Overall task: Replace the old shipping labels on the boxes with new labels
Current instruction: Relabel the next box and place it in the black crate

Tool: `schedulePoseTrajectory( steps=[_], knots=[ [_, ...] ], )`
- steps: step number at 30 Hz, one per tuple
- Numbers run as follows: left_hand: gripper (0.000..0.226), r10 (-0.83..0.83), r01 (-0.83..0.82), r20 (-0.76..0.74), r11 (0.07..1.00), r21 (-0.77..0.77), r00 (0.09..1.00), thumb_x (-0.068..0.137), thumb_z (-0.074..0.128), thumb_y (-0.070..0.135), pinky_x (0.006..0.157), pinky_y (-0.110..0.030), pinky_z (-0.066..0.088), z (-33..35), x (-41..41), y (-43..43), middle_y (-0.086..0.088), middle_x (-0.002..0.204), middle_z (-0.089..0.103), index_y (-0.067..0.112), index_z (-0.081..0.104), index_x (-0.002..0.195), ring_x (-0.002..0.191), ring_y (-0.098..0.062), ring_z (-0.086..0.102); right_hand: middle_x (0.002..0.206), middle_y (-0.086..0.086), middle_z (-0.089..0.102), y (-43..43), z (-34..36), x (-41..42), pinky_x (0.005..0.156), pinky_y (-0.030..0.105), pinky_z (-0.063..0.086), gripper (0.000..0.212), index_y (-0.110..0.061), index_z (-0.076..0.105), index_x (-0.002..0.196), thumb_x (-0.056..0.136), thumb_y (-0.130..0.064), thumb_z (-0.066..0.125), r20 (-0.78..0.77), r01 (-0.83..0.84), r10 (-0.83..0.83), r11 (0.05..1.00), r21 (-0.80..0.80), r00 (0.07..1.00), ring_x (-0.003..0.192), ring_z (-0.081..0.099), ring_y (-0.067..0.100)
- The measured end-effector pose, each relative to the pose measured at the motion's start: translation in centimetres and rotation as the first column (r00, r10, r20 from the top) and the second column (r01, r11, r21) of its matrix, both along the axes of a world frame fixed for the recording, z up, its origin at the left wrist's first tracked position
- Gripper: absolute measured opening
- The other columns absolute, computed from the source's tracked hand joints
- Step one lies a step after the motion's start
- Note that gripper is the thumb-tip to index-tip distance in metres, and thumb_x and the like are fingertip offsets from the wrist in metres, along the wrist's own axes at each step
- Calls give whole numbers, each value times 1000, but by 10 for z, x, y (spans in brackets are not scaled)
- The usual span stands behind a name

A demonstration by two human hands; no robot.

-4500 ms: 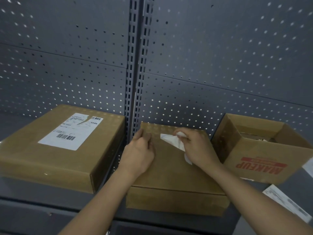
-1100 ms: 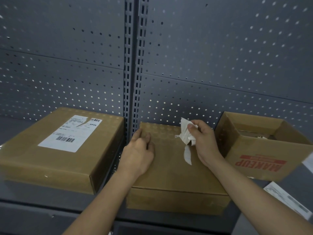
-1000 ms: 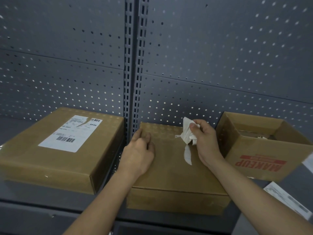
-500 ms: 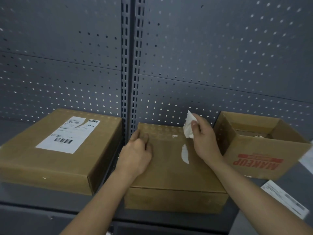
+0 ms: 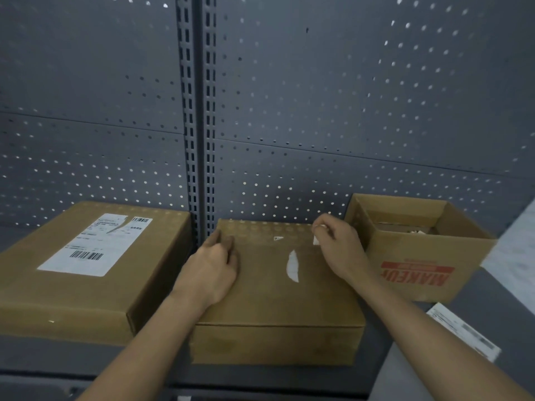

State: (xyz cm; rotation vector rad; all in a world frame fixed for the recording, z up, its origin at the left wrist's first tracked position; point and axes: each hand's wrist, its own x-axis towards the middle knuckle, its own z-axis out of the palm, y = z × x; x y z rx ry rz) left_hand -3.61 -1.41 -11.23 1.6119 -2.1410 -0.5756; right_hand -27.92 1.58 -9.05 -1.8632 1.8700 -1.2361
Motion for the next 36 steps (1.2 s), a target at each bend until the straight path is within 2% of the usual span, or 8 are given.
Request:
schedulePoseTrajectory(
  steps=[5, 9, 11, 14, 18, 21, 30, 36],
  knots=[
    [46, -11, 11, 119, 1000, -1, 993, 104, 36, 39, 108, -42, 40, 8, 2, 0, 0, 161, 26, 26, 41, 148, 135, -32, 45, 75, 8, 60, 0, -4, -2, 61, 31, 43, 41, -8, 56, 79, 94, -46, 56, 11, -30, 29, 998, 57, 1000, 67, 55, 16],
    [37, 9, 3, 233, 999, -49, 972, 103, 36, 37, 94, -42, 49, 13, -2, -2, 0, 140, 50, 22, 55, 131, 118, -30, 56, 66, 0, 59, -1, -8, -4, 58, 26, 41, 25, -18, 56, 80, 100, -33, 52, -69, -36, 32, 998, -50, 997, 61, 54, 9],
    [33, 24, -7, 229, 997, -76, 973, 100, 40, 35, 88, -43, 51, 13, -6, -5, -1, 127, 56, 21, 61, 121, 111, -29, 56, 71, 2, 62, -3, -10, -8, 63, 28, 44, 13, -22, 63, 99, 101, -30, 52, -91, -42, 36, 997, -67, 995, 66, 59, 12],
    [34, 30, -14, 188, 996, -82, 982, 97, 45, 34, 91, -44, 51, 13, -14, -7, -4, 122, 57, 15, 64, 117, 115, -30, 52, 72, 3, 65, -5, -10, -11, 66, 21, 46, 54, -39, 33, 150, 102, -23, 50, -111, -86, 88, 996, 18, 990, 65, 59, 11],
    [35, -10, 24, 171, 997, -77, 985, 97, 44, 37, 102, -46, 43, 6, -23, -8, -6, 126, 55, 18, 61, 121, 125, -34, 44, 104, -10, 72, -15, -9, -9, 93, 24, 49, 27, -21, 66, 125, 100, -21, 56, -190, -73, 73, 997, 11, 979, 98, 63, 1],
    [40, 20, 0, 179, 994, -112, 984, 98, 41, 39, 108, -45, 37, -1, -26, -6, -7, 131, 54, 19, 59, 127, 128, -34, 40, 78, -12, 68, -16, -7, -8, 73, 27, 51, 17, -20, 73, 96, 99, -20, 56, -161, -94, 93, 996, 3, 983, 76, 64, 2],
    [40, 48, -25, 193, 992, -121, 980, 100, 38, 37, 108, -45, 35, -1, -33, -4, -6, 135, 50, 21, 56, 131, 131, -34, 37, 63, -1, 55, -2, 6, 1, 60, 31, 42, 40, -15, 57, 75, 102, -42, 45, -108, -84, 84, 996, -1, 991, 57, 49, 6],
    [43, 46, -22, 174, 990, -138, 984, 100, 38, 39, 114, -44, 31, -4, -31, -4, -7, 139, 50, 21, 56, 134, 135, -34, 36, 123, -8, 52, 6, 9, 3, 92, 23, 40, 36, -24, 52, 129, 103, -26, 28, -130, -146, 172, 972, 184, 977, 111, 49, 4]
  ],
)
